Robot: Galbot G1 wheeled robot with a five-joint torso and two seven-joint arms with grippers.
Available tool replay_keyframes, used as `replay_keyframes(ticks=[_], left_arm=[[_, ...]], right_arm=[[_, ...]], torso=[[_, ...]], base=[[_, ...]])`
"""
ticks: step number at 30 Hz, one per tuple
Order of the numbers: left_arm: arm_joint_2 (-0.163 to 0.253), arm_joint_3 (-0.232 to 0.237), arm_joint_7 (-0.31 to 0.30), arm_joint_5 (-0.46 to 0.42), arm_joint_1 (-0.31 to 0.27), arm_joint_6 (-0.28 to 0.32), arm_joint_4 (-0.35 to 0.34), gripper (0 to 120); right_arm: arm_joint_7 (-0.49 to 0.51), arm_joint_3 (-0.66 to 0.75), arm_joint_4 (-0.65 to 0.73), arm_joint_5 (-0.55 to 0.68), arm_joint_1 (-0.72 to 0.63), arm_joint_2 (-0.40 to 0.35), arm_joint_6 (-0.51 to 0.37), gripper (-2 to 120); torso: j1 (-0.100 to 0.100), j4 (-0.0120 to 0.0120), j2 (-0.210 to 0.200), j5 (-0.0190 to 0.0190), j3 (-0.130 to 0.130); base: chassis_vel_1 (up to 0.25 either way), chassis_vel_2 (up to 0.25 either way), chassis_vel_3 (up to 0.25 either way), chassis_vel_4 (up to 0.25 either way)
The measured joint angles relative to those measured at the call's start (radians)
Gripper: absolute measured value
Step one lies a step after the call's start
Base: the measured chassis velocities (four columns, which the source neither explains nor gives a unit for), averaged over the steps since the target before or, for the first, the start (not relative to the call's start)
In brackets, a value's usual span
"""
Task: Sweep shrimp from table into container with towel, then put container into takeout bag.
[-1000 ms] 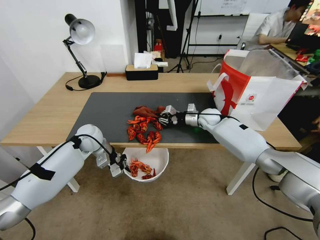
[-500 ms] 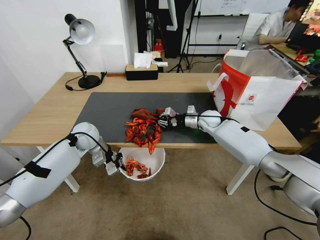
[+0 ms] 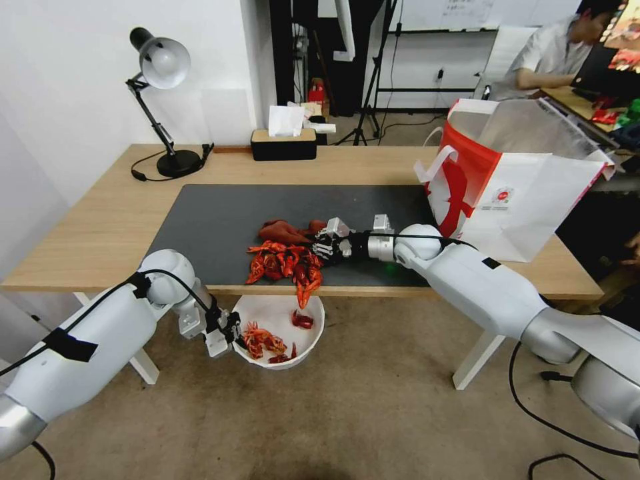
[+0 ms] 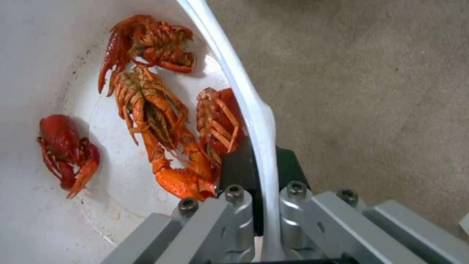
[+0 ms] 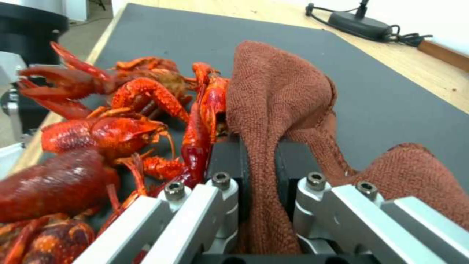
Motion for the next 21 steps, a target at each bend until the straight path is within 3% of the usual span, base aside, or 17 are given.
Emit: replay_keyframes(ticks=[21], left_arm=[[-0.01, 0.015, 0.0, 0.0, -0.006, 0.003, 0.002, 0]], right_arm=[[0.015, 0.024, 0.153, 0.0, -0.082, -0.086, -0.01, 8]], torso=[[0.0, 0.0001, 0.0, 0.0, 0.0]], base=[[0.0, 0.0, 0.0, 0.0]])
